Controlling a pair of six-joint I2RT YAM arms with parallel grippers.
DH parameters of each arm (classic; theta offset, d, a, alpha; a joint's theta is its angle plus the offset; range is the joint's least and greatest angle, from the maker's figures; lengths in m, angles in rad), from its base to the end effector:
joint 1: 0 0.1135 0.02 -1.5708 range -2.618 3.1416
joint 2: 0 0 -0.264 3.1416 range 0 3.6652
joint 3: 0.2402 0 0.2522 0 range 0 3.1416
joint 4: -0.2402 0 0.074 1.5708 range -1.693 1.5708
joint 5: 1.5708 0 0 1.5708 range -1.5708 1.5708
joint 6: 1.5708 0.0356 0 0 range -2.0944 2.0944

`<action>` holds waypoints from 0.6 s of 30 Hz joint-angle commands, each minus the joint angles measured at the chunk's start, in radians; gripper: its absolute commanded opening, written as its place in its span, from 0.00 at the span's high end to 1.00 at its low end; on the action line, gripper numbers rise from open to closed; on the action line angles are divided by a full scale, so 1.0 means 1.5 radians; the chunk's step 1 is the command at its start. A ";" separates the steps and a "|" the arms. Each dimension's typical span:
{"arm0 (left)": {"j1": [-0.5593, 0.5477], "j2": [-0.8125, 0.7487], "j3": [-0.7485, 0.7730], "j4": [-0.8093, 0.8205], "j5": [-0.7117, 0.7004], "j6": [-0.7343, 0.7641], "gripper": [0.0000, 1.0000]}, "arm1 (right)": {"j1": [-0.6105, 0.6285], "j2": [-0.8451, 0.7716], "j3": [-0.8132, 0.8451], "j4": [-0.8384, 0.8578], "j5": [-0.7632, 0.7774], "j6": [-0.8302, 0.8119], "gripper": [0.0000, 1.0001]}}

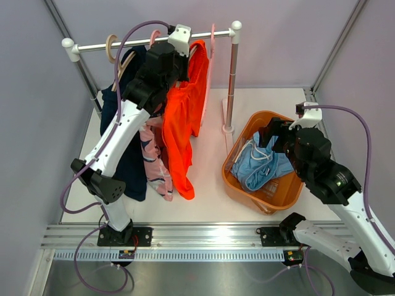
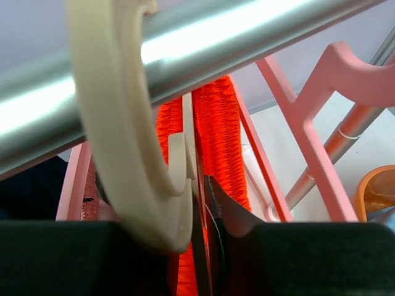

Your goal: Remove the shorts from the hanger

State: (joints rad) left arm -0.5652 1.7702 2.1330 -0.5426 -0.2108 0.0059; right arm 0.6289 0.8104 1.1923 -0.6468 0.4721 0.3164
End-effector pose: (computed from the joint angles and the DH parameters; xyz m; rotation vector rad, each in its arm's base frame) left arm 0.3309 -0.2010 0.4958 0.3437 1.7178 -0.2246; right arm 0.1268 0.0722 0.4241 0.0466 1.8120 0.2389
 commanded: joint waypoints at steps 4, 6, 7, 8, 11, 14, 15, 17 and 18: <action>0.005 0.011 0.051 0.003 0.010 0.018 1.00 | -0.004 0.005 0.001 0.030 0.004 -0.007 0.10; 0.005 0.008 0.069 -0.003 0.018 0.018 1.00 | -0.004 0.002 -0.001 0.029 0.003 -0.007 0.11; 0.005 0.005 0.075 -0.004 0.025 0.016 1.00 | -0.004 0.001 -0.002 0.029 0.004 -0.006 0.11; 0.005 0.002 0.084 -0.005 0.029 0.014 1.00 | -0.005 0.000 -0.004 0.030 0.003 -0.005 0.11; 0.004 -0.022 0.093 -0.002 0.045 0.007 1.00 | -0.004 -0.003 -0.008 0.033 0.003 -0.004 0.11; 0.004 -0.049 0.091 -0.010 0.055 0.000 1.00 | -0.003 -0.003 -0.009 0.035 0.003 -0.005 0.11; 0.004 -0.056 0.082 -0.017 0.056 -0.001 1.00 | -0.004 -0.003 -0.009 0.036 0.003 -0.004 0.11; 0.004 -0.075 0.070 -0.024 0.058 -0.004 1.00 | -0.004 -0.003 -0.010 0.040 0.002 -0.005 0.11; 0.004 -0.081 0.063 -0.033 0.057 -0.020 1.00 | -0.004 -0.003 -0.010 0.042 -0.001 -0.005 0.11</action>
State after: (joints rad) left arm -0.5606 1.7576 2.2047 -0.6483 -0.1574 -0.0002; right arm 0.6289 0.8116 1.1824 -0.6342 0.4709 0.3168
